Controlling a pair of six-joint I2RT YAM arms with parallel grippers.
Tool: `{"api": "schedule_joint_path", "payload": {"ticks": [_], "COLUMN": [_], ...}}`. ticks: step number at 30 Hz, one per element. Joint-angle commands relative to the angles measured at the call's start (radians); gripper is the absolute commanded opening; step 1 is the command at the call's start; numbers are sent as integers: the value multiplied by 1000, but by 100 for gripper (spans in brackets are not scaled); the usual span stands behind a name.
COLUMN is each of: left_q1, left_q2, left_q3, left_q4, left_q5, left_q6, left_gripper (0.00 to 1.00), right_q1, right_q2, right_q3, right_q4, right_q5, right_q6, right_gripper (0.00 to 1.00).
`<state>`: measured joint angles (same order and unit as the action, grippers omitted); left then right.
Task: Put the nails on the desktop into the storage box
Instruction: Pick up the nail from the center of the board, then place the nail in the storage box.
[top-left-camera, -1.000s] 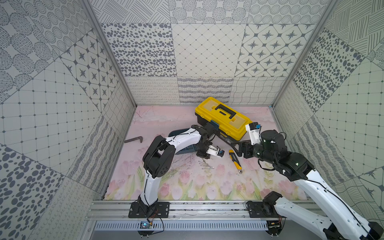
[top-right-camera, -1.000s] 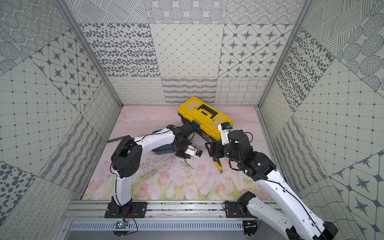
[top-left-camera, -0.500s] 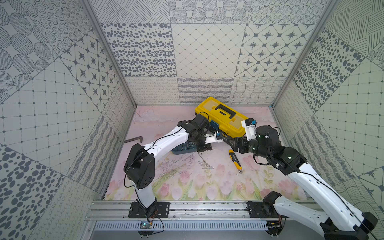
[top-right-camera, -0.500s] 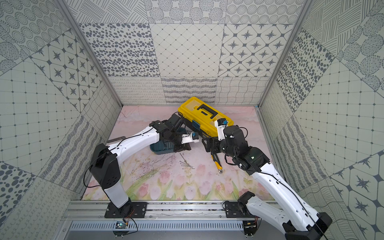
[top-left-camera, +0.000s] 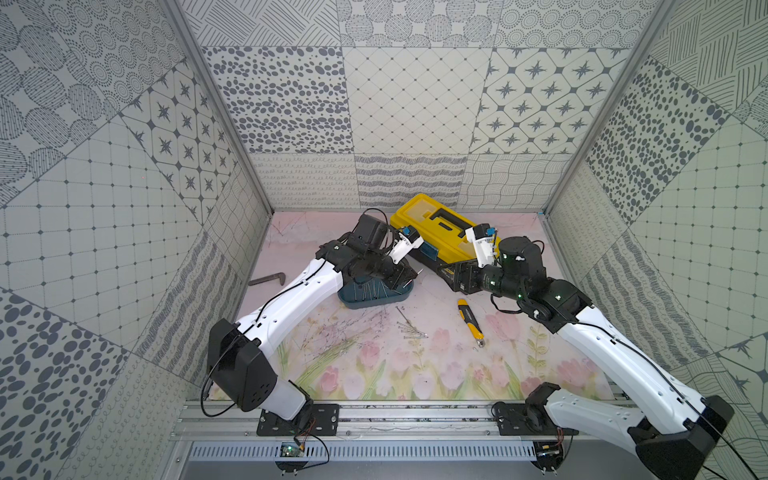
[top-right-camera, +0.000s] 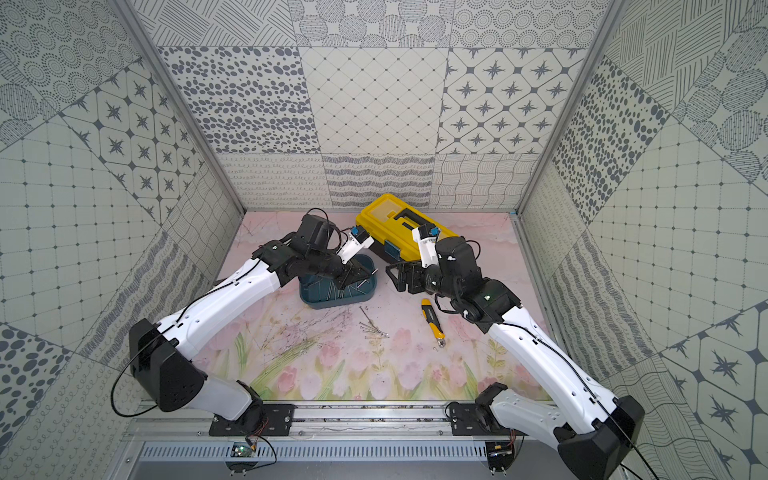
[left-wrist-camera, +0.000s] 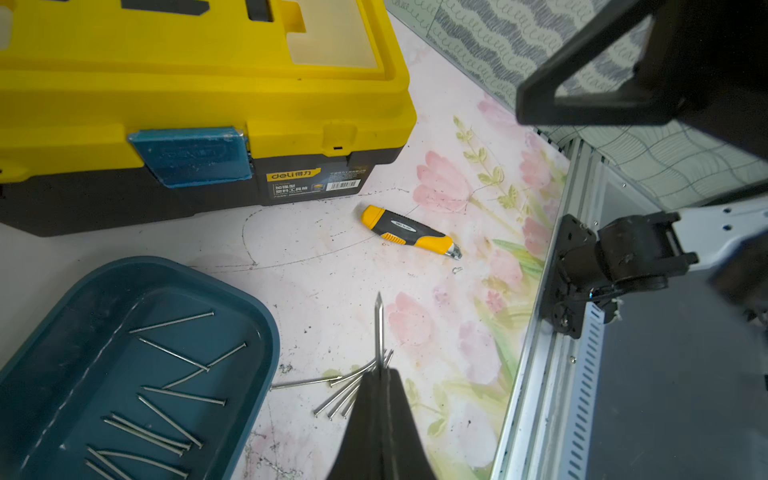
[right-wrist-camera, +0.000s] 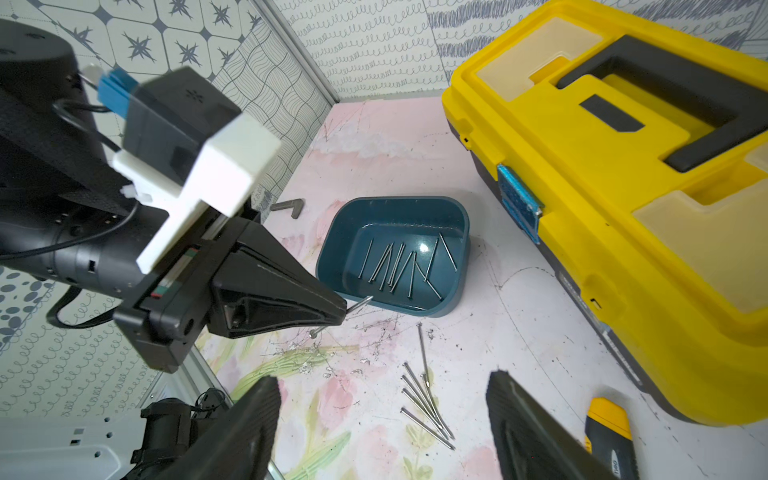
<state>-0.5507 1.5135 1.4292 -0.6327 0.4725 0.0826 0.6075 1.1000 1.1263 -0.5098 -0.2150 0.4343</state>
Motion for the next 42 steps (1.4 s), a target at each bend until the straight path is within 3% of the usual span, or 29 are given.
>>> {"api": "schedule_joint_path", "payload": {"ticks": [1, 6, 11, 16, 23, 27, 42], "left_q1": [35, 106, 184, 236, 292, 307, 332], "left_q2": [-66, -113, -114, -73, 23, 79, 228], "left_q3": [-40, -74, -58, -41, -27, -21, -130], "left_q4": [85, 91, -16, -102, -128, -126, 120], "left_q5": [46, 53, 34, -30, -25, -35, -70], "left_q6": [-395, -575, -650, -669, -728, -711, -721], "left_gripper": [0, 0, 0, 0, 0, 0, 0], "right_q1": [12, 37, 69, 119, 173, 178, 178], "right_q2": [34, 86, 130, 156, 182, 192, 194], "right_q3": [47, 81, 121, 147, 175, 181, 205], "right_q4": [77, 90, 75, 28, -52, -67, -110], "right_q5": [-56, -75, -50, 39, 178, 189, 217], "right_q6": [16, 19, 19, -9, -82, -88, -84], "right_gripper": [83, 83, 83, 83, 83, 83, 83]}}
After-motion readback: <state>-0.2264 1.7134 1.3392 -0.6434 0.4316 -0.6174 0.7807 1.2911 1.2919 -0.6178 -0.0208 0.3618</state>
